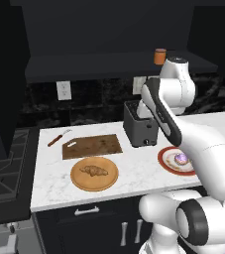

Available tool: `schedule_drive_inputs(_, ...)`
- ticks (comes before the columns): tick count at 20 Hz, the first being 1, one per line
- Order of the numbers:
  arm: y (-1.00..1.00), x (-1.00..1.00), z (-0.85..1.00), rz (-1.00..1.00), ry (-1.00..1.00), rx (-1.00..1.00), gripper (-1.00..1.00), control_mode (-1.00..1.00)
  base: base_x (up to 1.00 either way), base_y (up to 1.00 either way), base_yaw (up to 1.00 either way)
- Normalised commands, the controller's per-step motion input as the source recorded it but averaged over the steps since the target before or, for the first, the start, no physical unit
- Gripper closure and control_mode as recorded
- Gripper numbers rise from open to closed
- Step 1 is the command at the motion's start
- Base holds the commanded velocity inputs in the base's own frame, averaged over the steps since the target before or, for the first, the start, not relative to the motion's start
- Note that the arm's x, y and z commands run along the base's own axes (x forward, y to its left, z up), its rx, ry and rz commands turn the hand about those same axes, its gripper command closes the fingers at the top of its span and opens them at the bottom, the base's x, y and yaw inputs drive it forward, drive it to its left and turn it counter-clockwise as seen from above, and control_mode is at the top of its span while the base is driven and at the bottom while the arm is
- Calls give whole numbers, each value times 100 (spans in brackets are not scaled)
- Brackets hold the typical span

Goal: From the different types of pastries on the counter, select a croissant and place it on the cutting board. Then retrieve a jar of jam from the cabinet and place it alongside the croissant on the cutting board.

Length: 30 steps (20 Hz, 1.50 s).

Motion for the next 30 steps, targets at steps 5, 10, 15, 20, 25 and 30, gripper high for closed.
schedule_drive_inputs(5, 0, 0, 4, 0, 6, -1, -100, -100, 0, 0, 0)
schedule_drive_inputs(10, 0, -3, 93, 0, -24, 0, -100, -100, 0, 0, 0)
schedule_drive_inputs(15, 0, -2, 67, 0, -21, 0, -100, -100, 0, 0, 0)
schedule_drive_inputs(20, 0, 2, 8, 0, -16, 0, -100, -100, 0, 0, 0)
schedule_drive_inputs(25, 0, -1, 27, 0, -51, 0, -100, -100, 0, 0, 0)
schedule_drive_inputs(30, -2, 27, 28, 0, -3, 1, -100, -100, 0, 0, 0)
